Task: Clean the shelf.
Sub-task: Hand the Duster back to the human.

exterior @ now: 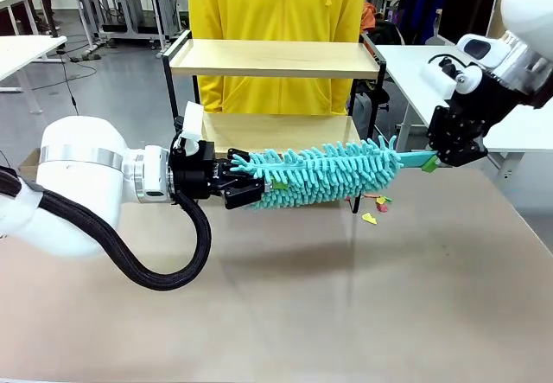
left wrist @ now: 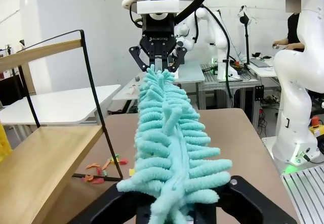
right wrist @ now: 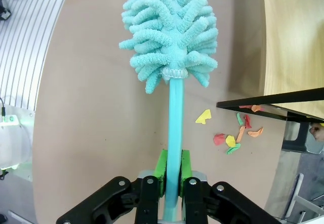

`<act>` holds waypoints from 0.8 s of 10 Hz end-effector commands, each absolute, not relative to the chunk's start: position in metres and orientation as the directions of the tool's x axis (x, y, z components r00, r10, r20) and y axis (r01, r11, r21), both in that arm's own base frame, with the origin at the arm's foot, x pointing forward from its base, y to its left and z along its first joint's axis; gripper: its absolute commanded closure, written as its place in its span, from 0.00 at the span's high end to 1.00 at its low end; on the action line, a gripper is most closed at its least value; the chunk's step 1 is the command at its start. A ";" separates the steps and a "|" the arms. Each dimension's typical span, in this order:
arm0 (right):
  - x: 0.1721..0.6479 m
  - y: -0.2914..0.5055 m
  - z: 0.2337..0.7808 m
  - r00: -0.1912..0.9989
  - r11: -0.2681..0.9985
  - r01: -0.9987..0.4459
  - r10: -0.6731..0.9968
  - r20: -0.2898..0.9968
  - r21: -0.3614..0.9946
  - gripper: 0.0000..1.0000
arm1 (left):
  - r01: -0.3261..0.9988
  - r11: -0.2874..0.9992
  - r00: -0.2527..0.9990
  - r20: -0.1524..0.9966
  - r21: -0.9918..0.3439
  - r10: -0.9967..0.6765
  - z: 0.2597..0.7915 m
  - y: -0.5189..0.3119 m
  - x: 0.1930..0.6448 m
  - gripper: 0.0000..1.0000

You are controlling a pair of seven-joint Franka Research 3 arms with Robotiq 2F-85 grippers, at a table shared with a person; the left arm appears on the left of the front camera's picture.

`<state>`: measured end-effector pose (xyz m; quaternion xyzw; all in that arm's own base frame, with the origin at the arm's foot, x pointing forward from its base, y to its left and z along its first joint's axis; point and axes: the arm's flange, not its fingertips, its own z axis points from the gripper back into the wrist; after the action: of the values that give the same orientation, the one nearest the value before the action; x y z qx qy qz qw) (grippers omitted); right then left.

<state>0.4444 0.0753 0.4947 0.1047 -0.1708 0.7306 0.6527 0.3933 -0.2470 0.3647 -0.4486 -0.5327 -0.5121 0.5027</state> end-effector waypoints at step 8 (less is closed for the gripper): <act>0.435 0.071 0.513 -0.079 -0.051 -0.996 0.876 0.476 -0.073 1.00 | 0.991 0.080 -0.108 0.993 0.112 -0.044 0.364 -0.246 0.394 0.04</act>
<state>0.4400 0.0759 0.4982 0.1236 -0.1743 0.7251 0.6546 0.3937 -0.2442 0.3622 -0.4436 -0.5340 -0.5118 0.5060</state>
